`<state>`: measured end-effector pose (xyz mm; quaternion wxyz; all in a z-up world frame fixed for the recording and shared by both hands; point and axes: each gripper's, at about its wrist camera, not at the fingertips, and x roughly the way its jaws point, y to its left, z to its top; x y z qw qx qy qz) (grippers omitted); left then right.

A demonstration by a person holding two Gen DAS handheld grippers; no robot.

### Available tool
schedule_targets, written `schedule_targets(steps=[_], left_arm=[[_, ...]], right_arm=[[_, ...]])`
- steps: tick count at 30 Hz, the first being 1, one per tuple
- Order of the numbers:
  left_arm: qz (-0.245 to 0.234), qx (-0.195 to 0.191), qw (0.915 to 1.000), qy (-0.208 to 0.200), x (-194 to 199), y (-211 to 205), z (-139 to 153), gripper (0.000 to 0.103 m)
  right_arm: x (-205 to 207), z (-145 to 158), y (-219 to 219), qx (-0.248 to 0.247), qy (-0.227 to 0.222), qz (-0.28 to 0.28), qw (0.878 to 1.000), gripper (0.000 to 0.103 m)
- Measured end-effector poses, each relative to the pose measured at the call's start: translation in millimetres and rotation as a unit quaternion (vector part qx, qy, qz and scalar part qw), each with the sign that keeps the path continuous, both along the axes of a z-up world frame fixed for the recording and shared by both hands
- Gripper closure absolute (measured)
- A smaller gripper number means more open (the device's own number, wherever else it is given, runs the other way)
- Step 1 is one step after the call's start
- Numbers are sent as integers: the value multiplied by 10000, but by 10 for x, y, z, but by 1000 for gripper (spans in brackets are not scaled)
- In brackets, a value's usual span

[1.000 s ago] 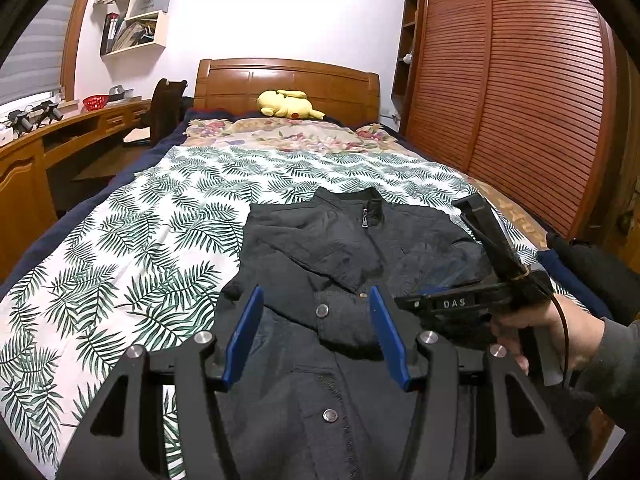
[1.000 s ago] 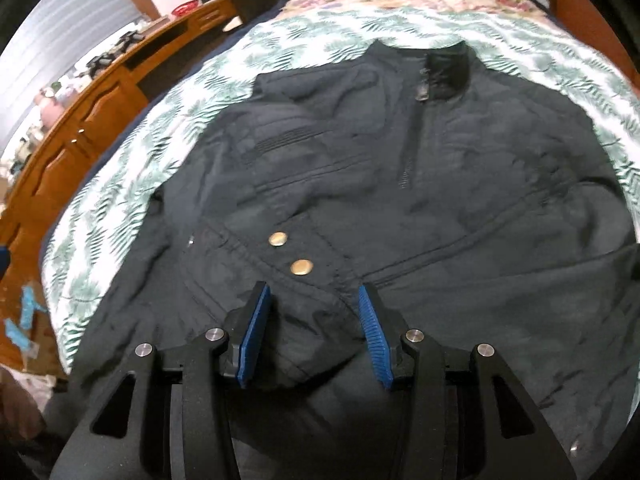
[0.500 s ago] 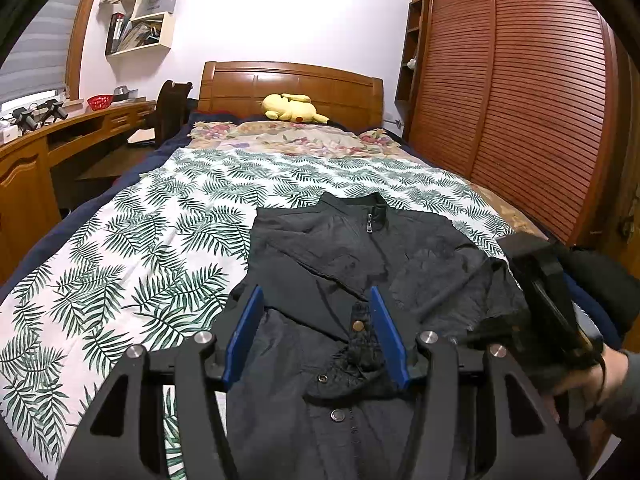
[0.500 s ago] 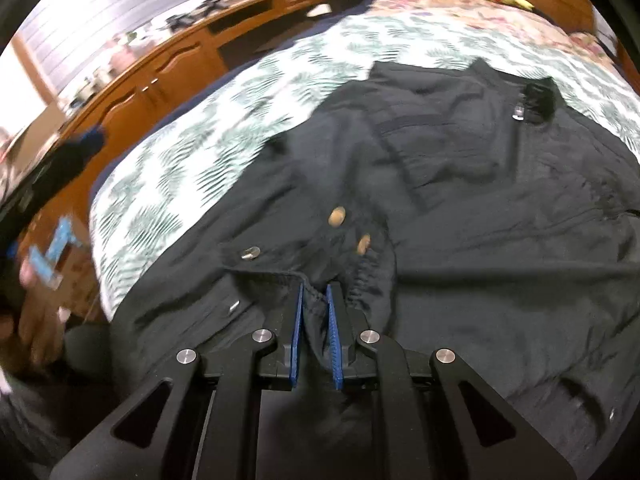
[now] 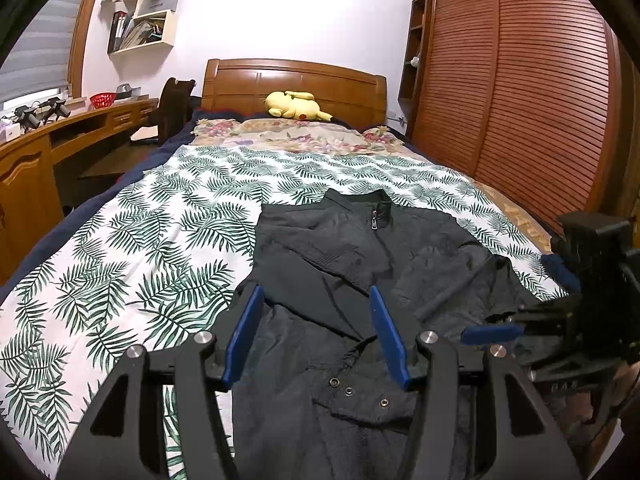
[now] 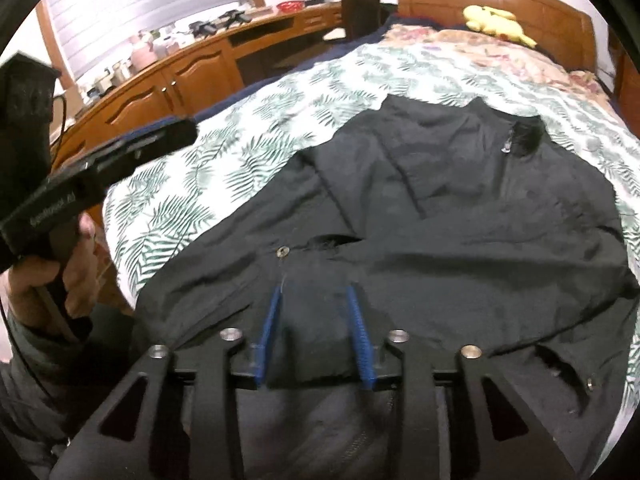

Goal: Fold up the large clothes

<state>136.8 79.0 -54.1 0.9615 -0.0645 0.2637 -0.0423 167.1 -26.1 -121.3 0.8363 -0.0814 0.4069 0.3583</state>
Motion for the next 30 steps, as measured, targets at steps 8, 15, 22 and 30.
schedule_targets(steps=[8, 15, 22, 30], left_arm=[[-33, 61, 10000, 50, 20, -61, -20, 49], [-27, 118, 9999, 121, 52, -85, -56, 49], [-48, 223, 9995, 235, 83, -131, -117, 49], [-102, 373, 9986, 360, 144, -248, -193, 49]], right_arm=[[194, -432, 44, -719, 8, -140, 9973, 65], [153, -760, 74, -808, 17, -157, 9966, 65], [59, -625, -118, -596, -54, -227, 9980, 65], [-198, -328, -595, -539, -619, -582, 9949, 60]])
